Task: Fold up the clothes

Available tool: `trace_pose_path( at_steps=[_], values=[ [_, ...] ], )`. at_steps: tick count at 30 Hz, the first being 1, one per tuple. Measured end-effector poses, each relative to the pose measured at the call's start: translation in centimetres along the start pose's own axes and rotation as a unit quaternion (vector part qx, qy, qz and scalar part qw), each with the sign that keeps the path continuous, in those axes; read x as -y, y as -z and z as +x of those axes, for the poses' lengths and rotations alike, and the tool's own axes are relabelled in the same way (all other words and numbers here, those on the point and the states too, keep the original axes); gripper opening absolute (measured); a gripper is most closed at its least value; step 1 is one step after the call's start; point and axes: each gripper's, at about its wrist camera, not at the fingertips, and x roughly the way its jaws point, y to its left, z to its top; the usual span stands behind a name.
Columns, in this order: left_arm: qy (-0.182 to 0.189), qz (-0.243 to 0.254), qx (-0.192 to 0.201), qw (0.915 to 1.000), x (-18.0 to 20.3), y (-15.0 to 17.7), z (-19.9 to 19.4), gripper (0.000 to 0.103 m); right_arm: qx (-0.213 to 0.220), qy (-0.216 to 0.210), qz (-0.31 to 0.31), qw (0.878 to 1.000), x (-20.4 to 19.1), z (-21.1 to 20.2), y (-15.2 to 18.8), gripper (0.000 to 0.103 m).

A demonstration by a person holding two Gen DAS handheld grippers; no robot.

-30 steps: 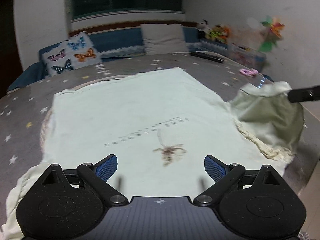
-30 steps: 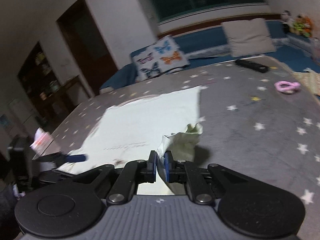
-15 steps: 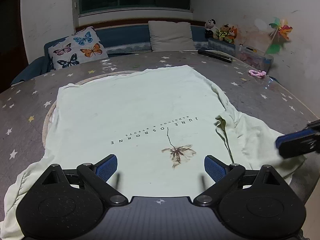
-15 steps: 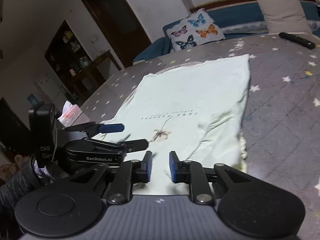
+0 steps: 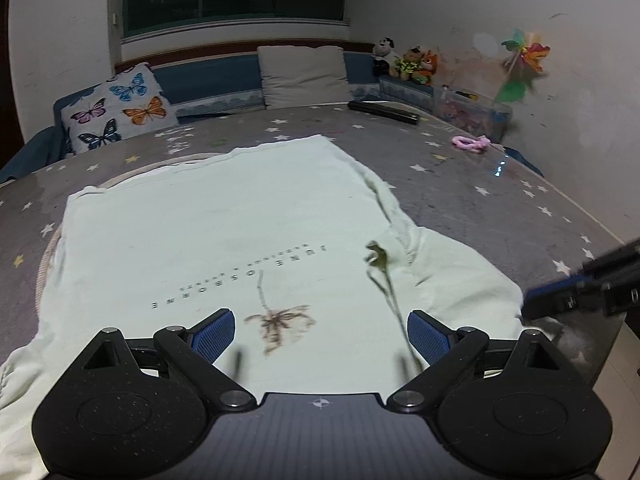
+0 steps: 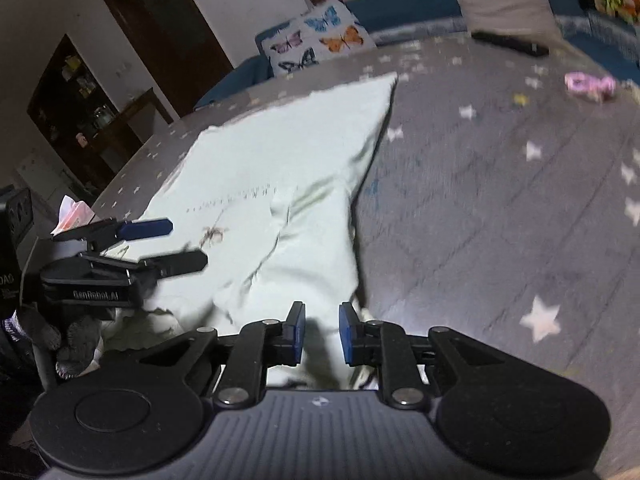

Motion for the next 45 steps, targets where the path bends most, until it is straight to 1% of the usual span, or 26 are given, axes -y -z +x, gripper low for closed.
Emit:
trace_pose_path(
  at_steps=[5, 9, 12, 15, 19, 23, 26, 31, 33, 35, 38, 42, 45],
  values=[
    [0.011, 0.012, -0.005, 0.9998, 1.0, 0.1, 0.4, 0.095, 0.024, 0.008, -0.032, 0.999, -0.8, 0.4, -2.1, 0.018],
    [0.018, 0.030, -0.012, 0.9993, 2.1, 0.6, 0.7, 0.095, 0.034, 0.017, -0.070, 0.997, -2.0, 2.1, -3.8, 0.018],
    [0.016, 0.045, -0.015, 0.9987, 2.8, 0.9, 1.0, 0.095, 0.036, 0.021, -0.097, 0.994, -2.8, 3.8, -5.0, 0.018],
    [0.017, 0.050, -0.020, 0.9984, 3.0, 1.1, 1.2, 0.095, 0.035, 0.035, -0.124, 0.991, -3.7, 5.6, -5.8, 0.018],
    [0.017, 0.051, -0.025, 0.9982, 3.0, 1.3, 1.5, 0.096, 0.018, 0.052, -0.147, 0.988, -4.3, 8.3, -6.2, 0.018],
    [0.014, 0.044, -0.023, 0.9987, 2.5, 1.4, 1.2, 0.095, 0.012, 0.063, -0.165, 0.984, -4.9, 9.4, -6.0, 0.019],
    [0.004, 0.032, -0.014, 0.9994, 1.6, 1.3, 0.3, 0.095, 0.022, 0.060, -0.165, 0.984, -5.0, 8.8, -6.3, 0.019],
    [-0.024, 0.005, -0.002, 0.9997, -0.7, 1.4, -1.2, 0.095, 0.045, 0.075, -0.127, 0.988, -3.8, 9.0, -8.1, 0.019],
    [-0.034, -0.003, -0.001, 0.9994, -1.4, 1.5, -1.4, 0.095, 0.044, 0.066, -0.112, 0.991, -3.1, 10.0, -8.9, 0.019],
    [-0.041, -0.013, -0.003, 0.9991, -2.1, 1.6, -1.3, 0.095, 0.034, 0.058, -0.105, 0.992, -2.7, 11.0, -9.3, 0.019],
    [-0.052, -0.024, -0.007, 0.9983, -3.1, 1.8, -1.1, 0.095, 0.031, 0.073, -0.099, 0.992, -2.1, 11.7, -9.3, 0.018],
    [-0.061, -0.034, -0.016, 0.9974, -4.4, 2.7, -1.1, 0.095, 0.037, 0.122, -0.109, 0.986, -1.4, 11.0, -9.2, 0.018],
    [-0.065, -0.042, -0.022, 0.9968, -5.0, 3.1, -0.9, 0.095, 0.036, 0.137, -0.106, 0.984, -0.5, 10.8, -9.4, 0.019]
  ],
)
